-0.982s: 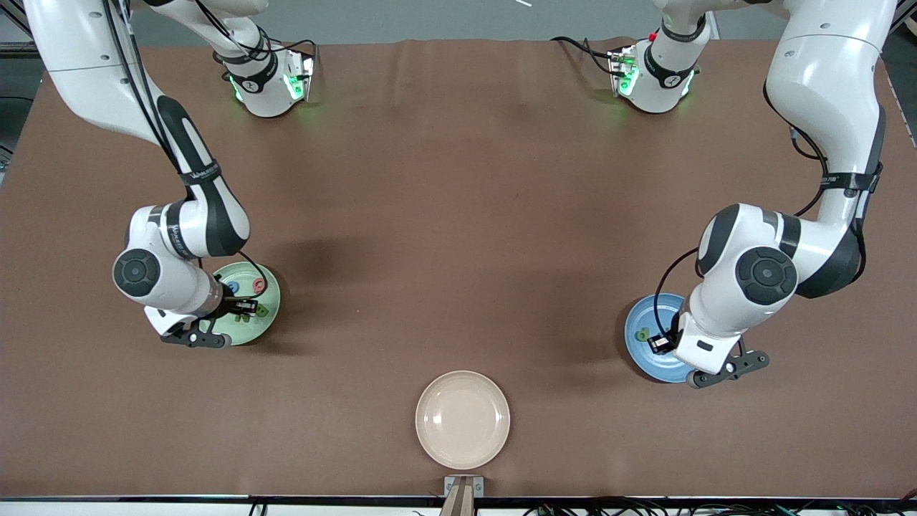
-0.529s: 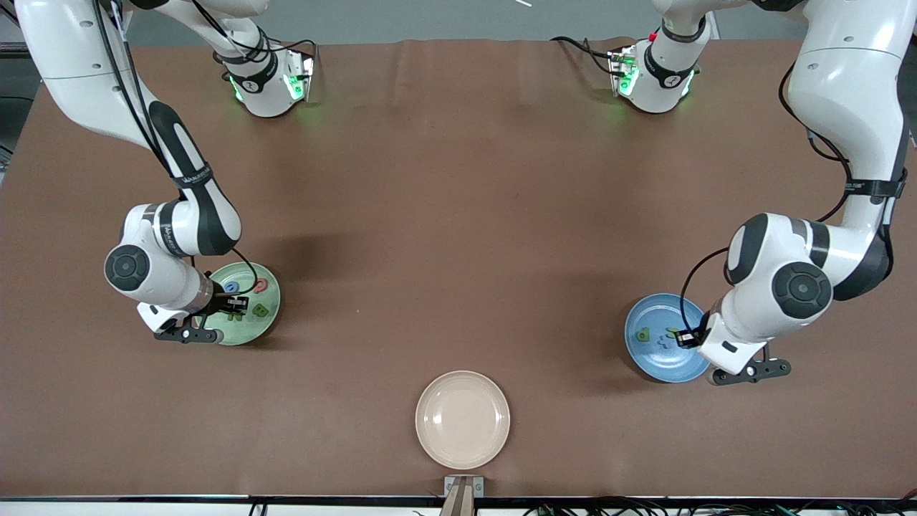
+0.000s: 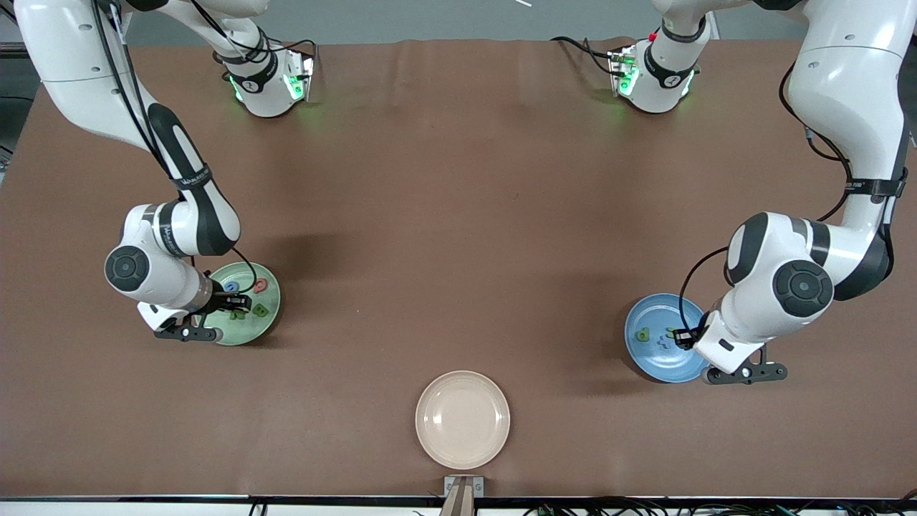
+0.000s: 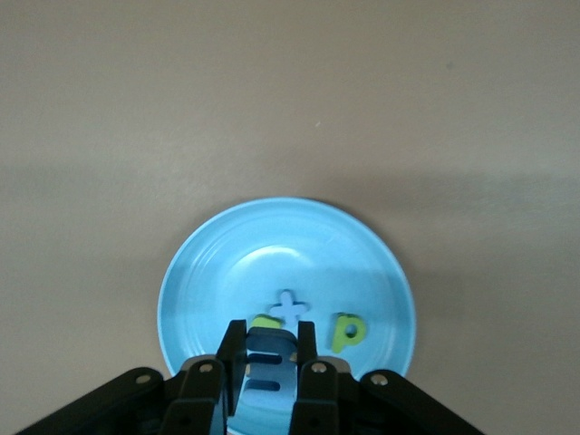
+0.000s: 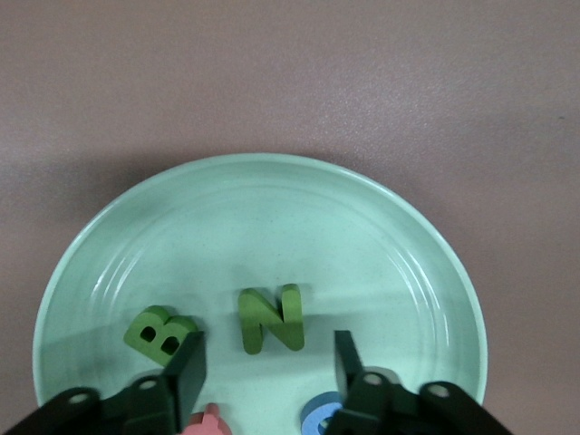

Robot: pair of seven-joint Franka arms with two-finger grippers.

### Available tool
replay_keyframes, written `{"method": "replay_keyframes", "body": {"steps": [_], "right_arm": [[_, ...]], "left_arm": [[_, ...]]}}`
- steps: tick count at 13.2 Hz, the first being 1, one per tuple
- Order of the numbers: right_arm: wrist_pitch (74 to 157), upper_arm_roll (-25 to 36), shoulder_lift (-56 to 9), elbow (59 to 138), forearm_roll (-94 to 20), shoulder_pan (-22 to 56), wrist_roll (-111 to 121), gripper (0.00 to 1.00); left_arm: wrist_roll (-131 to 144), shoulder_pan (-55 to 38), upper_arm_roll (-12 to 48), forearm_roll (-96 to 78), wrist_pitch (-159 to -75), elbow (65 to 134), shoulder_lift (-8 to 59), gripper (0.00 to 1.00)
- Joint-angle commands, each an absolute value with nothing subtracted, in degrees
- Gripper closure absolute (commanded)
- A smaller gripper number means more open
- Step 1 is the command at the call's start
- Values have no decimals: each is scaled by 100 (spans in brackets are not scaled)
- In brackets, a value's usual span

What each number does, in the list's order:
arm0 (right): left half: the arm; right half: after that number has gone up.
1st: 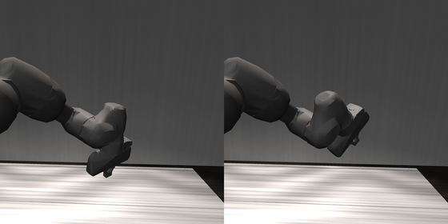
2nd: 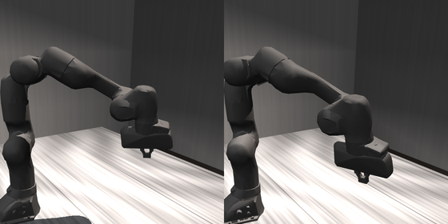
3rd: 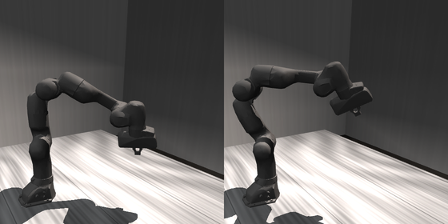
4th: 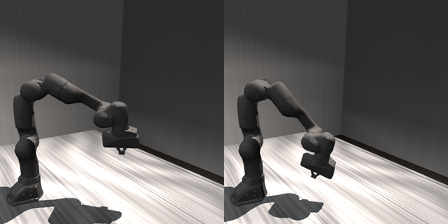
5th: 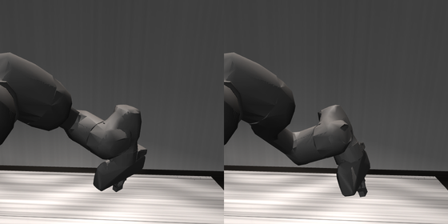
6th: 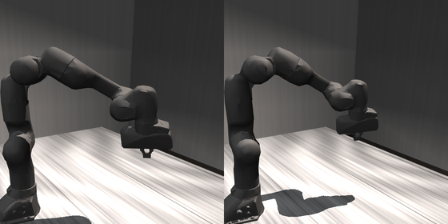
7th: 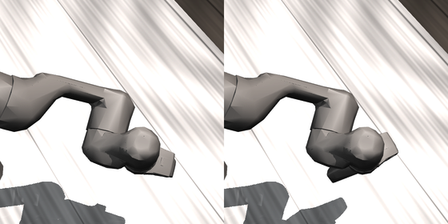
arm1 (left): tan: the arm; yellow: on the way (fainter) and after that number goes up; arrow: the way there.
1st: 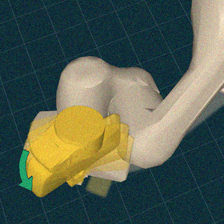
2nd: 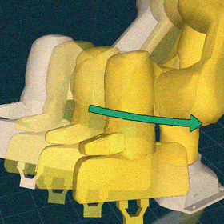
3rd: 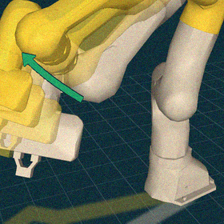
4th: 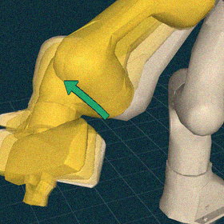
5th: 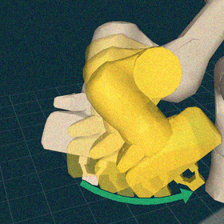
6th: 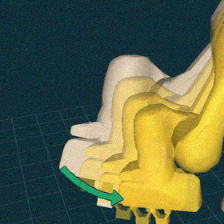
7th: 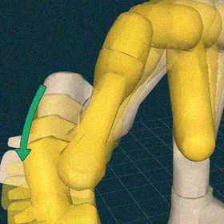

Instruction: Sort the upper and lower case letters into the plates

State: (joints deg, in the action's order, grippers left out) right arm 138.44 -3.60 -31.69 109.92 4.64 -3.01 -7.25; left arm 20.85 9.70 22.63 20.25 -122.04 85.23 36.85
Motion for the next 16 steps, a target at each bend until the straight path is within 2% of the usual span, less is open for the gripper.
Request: {"method": "replay_keyframes", "body": {"steps": [1,4,7,9,10,11,12,13,16], "right_arm": [[13721,-475,-3041,10917,431,-404,-615,0],[12949,-483,-2779,10653,439,-369,-406,0],[11896,-483,-2059,10644,439,-378,-360,0],[11253,-483,-1654,10521,439,-378,-369,0],[10815,-483,-1574,10286,439,-378,-378,0],[10332,-492,-1565,9979,422,-378,-378,0],[9849,-492,-1564,9584,422,-378,-378,0],[9470,-492,-1573,9232,413,-387,-378,0],[9071,-466,-1547,8834,230,-422,-430,0]], "left_arm": [[1951,984,2364,2092,-12129,8534,3515,100],[1951,976,2356,2092,-12129,8569,3787,100],[1942,1019,2320,2232,-12330,8578,4147,98],[1951,1037,2303,2425,-12558,8570,4358,90],[1951,1037,2251,2426,-12690,8561,4429,81],[1942,1037,2163,2443,-12805,8552,4464,53],[1951,1037,2145,2469,-12823,8552,4421,10],[1969,1063,2153,2470,-12823,8552,4351,0],[1942,1081,2328,2409,-12622,8499,3817,0]]}}
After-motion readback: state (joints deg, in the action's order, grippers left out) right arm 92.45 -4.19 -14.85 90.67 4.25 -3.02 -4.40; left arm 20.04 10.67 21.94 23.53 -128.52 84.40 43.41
